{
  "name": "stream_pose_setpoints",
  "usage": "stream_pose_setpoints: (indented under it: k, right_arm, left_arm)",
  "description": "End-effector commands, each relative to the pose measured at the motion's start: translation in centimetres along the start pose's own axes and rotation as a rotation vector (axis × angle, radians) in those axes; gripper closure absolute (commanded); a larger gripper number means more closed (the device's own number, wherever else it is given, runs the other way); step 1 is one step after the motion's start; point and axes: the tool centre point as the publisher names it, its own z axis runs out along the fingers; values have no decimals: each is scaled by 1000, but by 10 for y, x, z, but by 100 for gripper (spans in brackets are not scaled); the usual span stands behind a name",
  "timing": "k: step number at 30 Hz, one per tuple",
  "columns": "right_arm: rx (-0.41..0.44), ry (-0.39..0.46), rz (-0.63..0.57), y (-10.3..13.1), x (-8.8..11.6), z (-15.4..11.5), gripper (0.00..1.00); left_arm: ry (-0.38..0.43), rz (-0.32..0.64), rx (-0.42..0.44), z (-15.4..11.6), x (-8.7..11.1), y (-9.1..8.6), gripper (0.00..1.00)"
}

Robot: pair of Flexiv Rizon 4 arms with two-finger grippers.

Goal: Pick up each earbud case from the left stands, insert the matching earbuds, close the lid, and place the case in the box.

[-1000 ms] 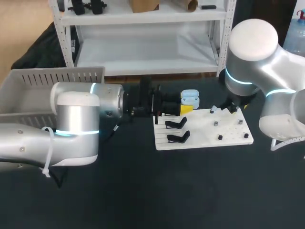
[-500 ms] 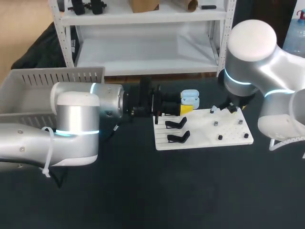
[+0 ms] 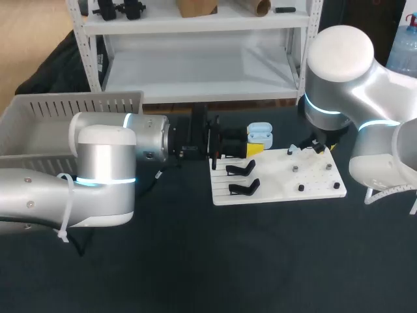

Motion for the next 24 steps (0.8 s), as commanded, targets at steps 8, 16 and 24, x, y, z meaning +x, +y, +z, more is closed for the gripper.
stream_pose_setpoints:
  k: [8, 16, 24]
  right_arm:
    - [13, -43, 61, -8, 7, -43, 100]
    - [25, -24, 103, -7, 15, -121, 100]
    - [32, -21, 82, 18, 19, -194, 100]
  left_arm:
    - [-3, 2, 0, 0, 1, 0, 100]
    - [-3, 2, 0, 0, 1, 0, 100]
    - [-3, 2, 0, 0, 1, 0, 100]
